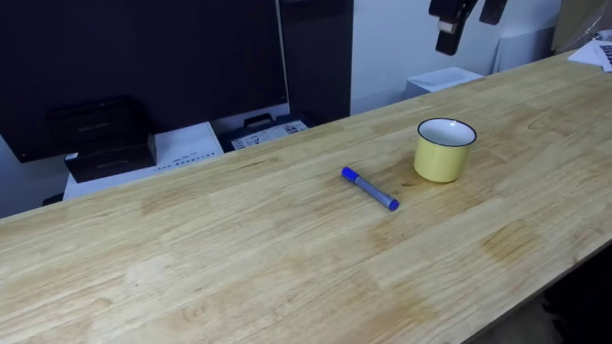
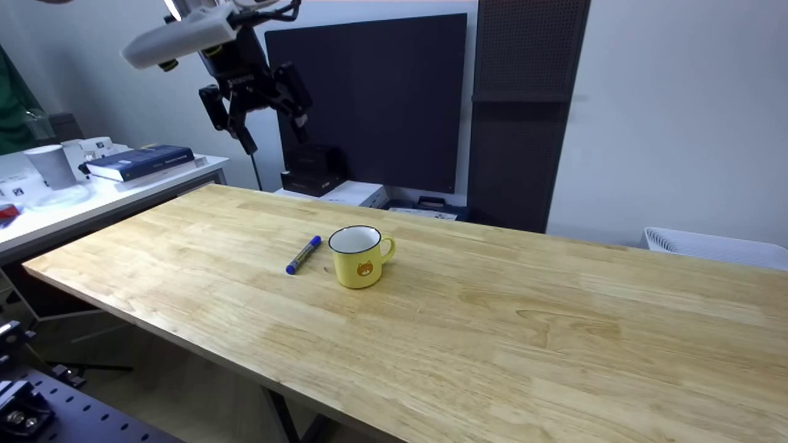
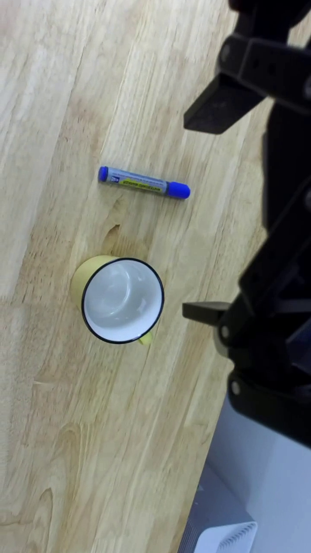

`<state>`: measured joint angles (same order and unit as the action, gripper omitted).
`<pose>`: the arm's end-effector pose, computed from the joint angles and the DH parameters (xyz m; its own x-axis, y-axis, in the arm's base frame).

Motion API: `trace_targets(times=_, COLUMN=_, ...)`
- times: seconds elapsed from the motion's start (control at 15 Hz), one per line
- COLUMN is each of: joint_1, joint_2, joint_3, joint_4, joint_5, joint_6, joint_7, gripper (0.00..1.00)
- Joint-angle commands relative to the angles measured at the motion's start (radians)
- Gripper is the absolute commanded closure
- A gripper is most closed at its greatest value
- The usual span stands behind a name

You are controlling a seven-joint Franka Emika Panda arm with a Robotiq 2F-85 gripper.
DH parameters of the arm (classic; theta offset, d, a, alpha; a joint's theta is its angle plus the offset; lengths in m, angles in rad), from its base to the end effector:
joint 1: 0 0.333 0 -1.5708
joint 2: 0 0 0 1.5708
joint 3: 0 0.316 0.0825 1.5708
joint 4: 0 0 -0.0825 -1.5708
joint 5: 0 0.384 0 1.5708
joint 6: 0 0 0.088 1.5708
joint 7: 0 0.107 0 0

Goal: Pick the marker and put it in the cup

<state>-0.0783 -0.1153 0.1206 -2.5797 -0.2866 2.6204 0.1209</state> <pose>0.4527 0.0251 0.3157 0.9737 0.1703 0.1510 0.1436 -0.9744 0.1733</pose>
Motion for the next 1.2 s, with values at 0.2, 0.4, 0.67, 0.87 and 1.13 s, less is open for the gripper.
trace_targets(times=0.2, joint_1=0.058, joint_2=0.234, joint_3=-0.048, joint_4=0.169, joint_5=-0.163, joint_6=-0.034, joint_7=0.198, gripper=0.00)
trace_targets(times=0.4, joint_1=0.082, joint_2=0.220, joint_3=-0.078, joint_4=0.137, joint_5=-0.125, joint_6=-0.005, joint_7=0.147, gripper=0.00)
trace_targets(times=0.67, joint_1=0.094, joint_2=0.245, joint_3=-0.091, joint_4=0.154, joint_5=-0.129, joint_6=0.009, joint_7=0.167, gripper=0.00)
trace_targets(times=0.87, joint_1=0.118, joint_2=0.308, joint_3=-0.084, joint_4=0.160, joint_5=-0.056, joint_6=0.118, joint_7=0.185, gripper=0.00)
trace_targets(times=1.13, joint_1=0.179, joint_2=0.425, joint_3=-0.080, joint_4=0.189, joint_5=0.053, joint_6=0.252, joint_7=0.171, gripper=0.00)
